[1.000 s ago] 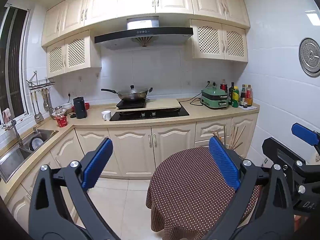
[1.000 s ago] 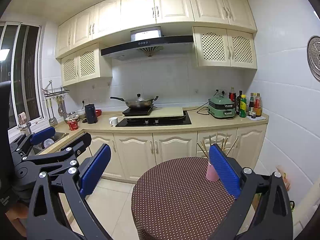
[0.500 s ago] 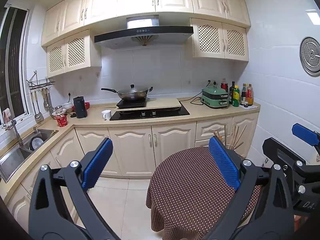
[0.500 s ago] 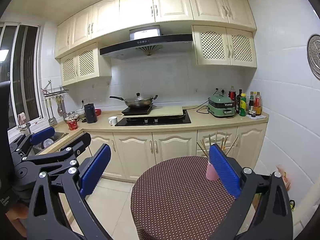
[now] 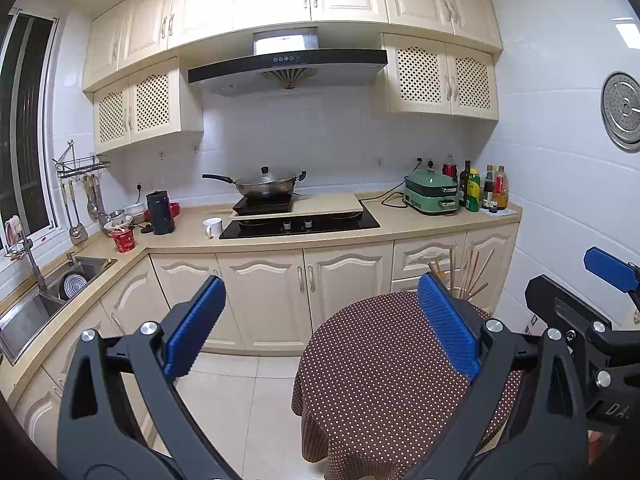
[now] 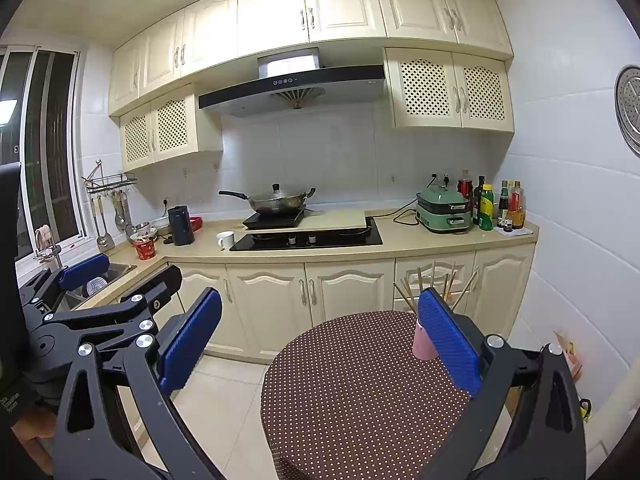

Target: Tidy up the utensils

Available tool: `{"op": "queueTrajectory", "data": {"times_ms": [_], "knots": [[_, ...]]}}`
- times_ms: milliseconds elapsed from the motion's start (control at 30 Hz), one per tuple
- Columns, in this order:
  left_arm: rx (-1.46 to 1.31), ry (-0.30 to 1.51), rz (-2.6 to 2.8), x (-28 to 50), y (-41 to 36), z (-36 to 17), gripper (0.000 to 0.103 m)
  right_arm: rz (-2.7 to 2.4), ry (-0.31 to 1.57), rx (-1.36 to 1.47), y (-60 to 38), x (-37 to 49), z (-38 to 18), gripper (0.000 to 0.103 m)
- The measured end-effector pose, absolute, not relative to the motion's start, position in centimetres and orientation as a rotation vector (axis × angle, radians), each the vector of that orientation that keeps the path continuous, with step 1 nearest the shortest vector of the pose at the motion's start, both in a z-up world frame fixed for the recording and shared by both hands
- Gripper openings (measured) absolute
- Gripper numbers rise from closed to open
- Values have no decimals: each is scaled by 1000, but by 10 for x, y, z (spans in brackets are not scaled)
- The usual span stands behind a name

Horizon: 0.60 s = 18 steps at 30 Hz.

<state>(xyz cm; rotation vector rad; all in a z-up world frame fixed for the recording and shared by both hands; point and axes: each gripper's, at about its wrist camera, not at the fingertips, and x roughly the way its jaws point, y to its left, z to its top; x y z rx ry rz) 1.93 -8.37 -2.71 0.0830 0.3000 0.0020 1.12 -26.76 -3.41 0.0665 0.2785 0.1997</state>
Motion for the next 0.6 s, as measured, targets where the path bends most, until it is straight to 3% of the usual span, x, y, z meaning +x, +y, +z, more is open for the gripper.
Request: {"op": "queueTrajectory", "data": {"times_ms": [600], "knots": [[92,300,-1,26,-85,-31,95,191,284,79,-266,14,-37,95]]}}
